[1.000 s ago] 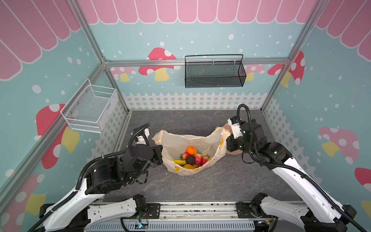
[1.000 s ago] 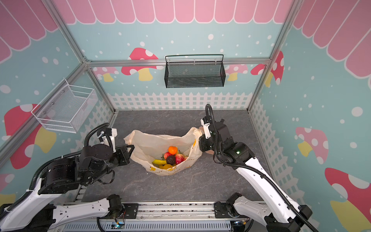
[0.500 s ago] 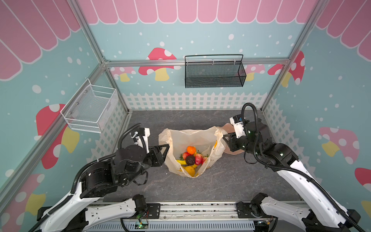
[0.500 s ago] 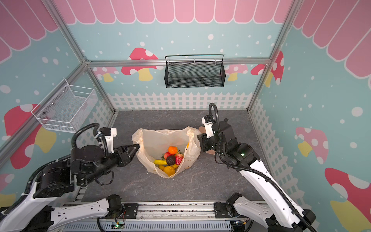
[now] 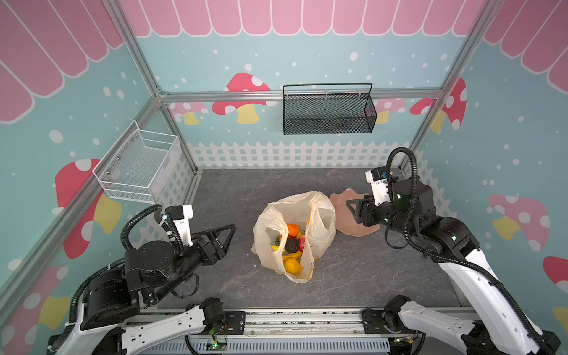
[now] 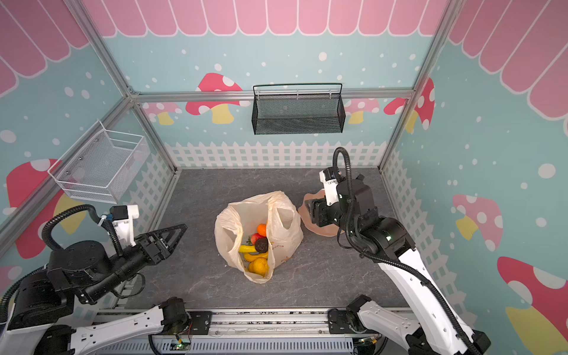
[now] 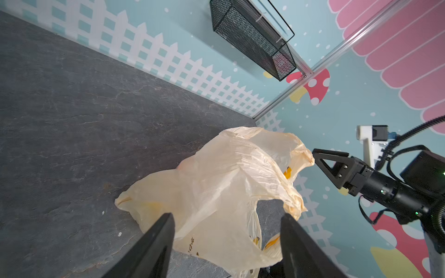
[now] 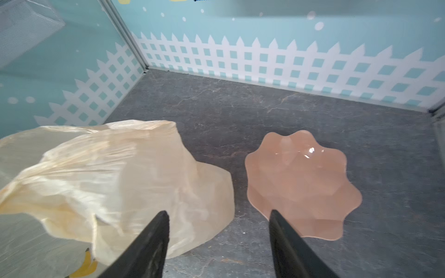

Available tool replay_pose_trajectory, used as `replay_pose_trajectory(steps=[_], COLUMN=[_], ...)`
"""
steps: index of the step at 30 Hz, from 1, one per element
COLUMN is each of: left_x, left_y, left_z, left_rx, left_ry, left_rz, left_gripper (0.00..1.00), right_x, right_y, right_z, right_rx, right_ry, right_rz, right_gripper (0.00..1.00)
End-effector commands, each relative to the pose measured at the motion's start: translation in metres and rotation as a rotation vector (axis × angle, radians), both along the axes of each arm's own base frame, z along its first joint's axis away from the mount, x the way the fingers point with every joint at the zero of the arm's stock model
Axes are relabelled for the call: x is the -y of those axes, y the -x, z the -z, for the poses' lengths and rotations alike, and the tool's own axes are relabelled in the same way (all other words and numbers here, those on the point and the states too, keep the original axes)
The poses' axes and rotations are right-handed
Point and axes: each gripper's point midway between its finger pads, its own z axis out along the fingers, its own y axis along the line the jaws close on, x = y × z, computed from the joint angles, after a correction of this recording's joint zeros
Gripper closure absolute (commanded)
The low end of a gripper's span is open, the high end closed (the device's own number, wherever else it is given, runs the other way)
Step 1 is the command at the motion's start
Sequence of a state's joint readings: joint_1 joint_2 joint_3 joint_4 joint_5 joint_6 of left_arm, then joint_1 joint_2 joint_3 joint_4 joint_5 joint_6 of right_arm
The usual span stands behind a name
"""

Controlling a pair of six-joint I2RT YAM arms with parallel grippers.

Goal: Place the fruits into the plastic bag
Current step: Open the plastic bag at the center of the table, then reset both arms

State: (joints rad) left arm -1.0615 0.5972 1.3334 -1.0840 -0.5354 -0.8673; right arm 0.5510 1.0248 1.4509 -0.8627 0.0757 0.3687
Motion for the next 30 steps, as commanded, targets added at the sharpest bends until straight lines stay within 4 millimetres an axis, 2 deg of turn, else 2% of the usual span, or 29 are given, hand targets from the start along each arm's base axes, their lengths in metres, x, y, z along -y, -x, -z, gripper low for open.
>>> replay_pose_trajectory(steps=[1,2,4,7,11,13,14,17,19,20,22,26,28,30], left_x=[-0.007,-0.002,-0.001,-0.02,-0.041,-0.052,-0.054,-0.053,-0.07,-0.08,-0.105,-0.142,-0.151,-0.149], left_y=[-0.011,-0.015,-0.025,-0.04,-0.051,-0.054,-0.057,-0.072,-0.086,-0.092,-0.105,-0.118,-0.115,-0.115], left_z=[0.021,0.027,0.043,0.054,0.062,0.072,0.081,0.125,0.152,0.157,0.162,0.168,0.174,0.18], left_rx=[-0.03,-0.043,-0.079,-0.11,-0.092,-0.11,-0.143,-0.308,-0.398,-0.404,-0.364,-0.202,-0.106,0.008], left_ry=[-0.133,-0.193,-0.339,-0.481,-0.401,-0.368,-0.366,-0.383,-0.417,-0.452,-0.546,-0.574,-0.599,-0.614], left_rz=[-0.085,-0.085,-0.125,-0.279,-0.362,-0.391,-0.393,-0.353,-0.41,-0.445,-0.551,-0.709,-0.758,-0.747], left_gripper=[0.22,0.2,0.15,0.03,0.01,0.01,0.01,0.01,0.01,0.01,0.01,0.01,0.01,0.01], right_x=[0.024,0.029,0.04,0.051,0.06,0.07,0.075,0.098,0.122,0.134,0.161,0.187,0.195,0.195], right_y=[-0.005,-0.009,-0.017,-0.034,-0.055,-0.066,-0.07,-0.083,-0.092,-0.096,-0.104,-0.117,-0.114,-0.108], right_z=[0.0,0.0,0.003,0.014,0.025,0.035,0.039,0.054,0.071,0.079,0.1,0.143,0.159,0.164], right_rx=[-0.004,-0.002,0.0,-0.02,-0.031,-0.044,-0.046,-0.03,-0.026,-0.024,-0.034,0.004,0.072,0.194], right_ry=[0.072,0.082,0.103,0.104,0.082,0.087,0.092,0.11,0.123,0.119,0.1,0.035,0.031,0.03], right_rz=[0.077,0.095,0.128,0.151,0.175,0.202,0.216,0.275,0.335,0.362,0.434,0.517,0.554,0.556], right_gripper=[0.09,0.0,0.0,0.01,0.03,0.02,0.03,0.03,0.03,0.03,0.03,0.03,0.03,0.03])
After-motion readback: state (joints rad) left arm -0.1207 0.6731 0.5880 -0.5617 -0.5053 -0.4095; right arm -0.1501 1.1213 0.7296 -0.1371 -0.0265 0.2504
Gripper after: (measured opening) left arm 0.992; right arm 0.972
